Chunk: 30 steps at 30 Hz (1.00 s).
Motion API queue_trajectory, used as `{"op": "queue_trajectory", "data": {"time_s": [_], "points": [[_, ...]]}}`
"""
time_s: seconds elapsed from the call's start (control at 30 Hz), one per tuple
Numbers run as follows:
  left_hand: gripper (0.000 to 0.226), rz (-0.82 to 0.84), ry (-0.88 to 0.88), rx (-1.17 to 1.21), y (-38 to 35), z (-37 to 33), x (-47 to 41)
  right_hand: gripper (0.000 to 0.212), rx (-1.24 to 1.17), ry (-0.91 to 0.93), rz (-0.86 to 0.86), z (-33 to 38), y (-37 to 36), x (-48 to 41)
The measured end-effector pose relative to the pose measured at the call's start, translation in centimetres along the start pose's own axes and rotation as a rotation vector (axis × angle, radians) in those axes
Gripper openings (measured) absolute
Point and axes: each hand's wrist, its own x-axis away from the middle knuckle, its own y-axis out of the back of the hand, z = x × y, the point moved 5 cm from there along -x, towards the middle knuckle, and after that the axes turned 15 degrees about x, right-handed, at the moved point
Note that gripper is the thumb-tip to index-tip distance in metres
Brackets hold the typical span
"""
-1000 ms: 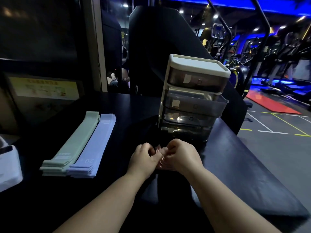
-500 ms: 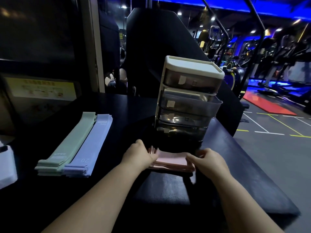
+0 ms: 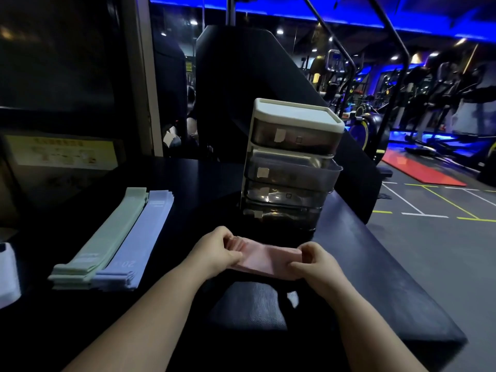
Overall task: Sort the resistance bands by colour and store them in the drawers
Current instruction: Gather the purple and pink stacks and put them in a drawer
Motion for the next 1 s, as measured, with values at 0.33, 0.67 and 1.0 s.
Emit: {"op": "queue_trajectory", "data": {"time_s": [0.33,0.67,1.0], "points": [[0.064,0.033,-0.163,0.060,-1.0,1.1,0.4,0.045,-0.061,0.120,-0.049,-1.0,-0.1,0.5],[0.055,0.060,-0.073,0.084,-0.6,1.7,-0.3,0.039,-0.051,0.150,0.019,-1.4,-0.5,0.4],[0.027,0.050,-0.037,0.271,-0.3,1.5,-0.9,0.029,-0.085,0.130,-0.100,-1.5,0.0,-0.6]]}}
